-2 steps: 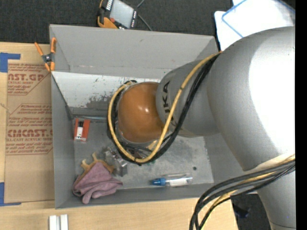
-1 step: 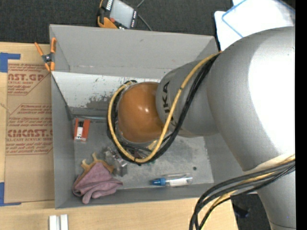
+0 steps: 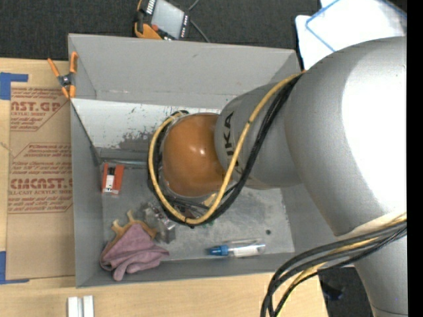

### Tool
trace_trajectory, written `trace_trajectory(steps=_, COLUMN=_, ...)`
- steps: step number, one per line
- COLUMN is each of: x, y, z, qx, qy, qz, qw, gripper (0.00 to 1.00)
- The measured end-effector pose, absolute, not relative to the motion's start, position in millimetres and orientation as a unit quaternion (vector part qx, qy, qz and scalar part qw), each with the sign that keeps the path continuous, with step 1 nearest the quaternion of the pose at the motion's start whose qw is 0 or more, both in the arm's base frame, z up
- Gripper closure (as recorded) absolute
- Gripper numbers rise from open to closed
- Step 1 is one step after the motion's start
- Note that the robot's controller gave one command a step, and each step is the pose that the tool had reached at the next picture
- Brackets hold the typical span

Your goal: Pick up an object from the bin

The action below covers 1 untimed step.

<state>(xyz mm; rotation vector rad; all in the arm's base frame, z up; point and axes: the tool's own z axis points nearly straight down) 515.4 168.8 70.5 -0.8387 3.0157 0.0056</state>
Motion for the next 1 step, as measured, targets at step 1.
trace_trajectory(steps=1, x=515.3, y=168.8, z=70.5, qx=-0.268, qy=0.963, qz=0.002, qw=0.006, gripper=1.0)
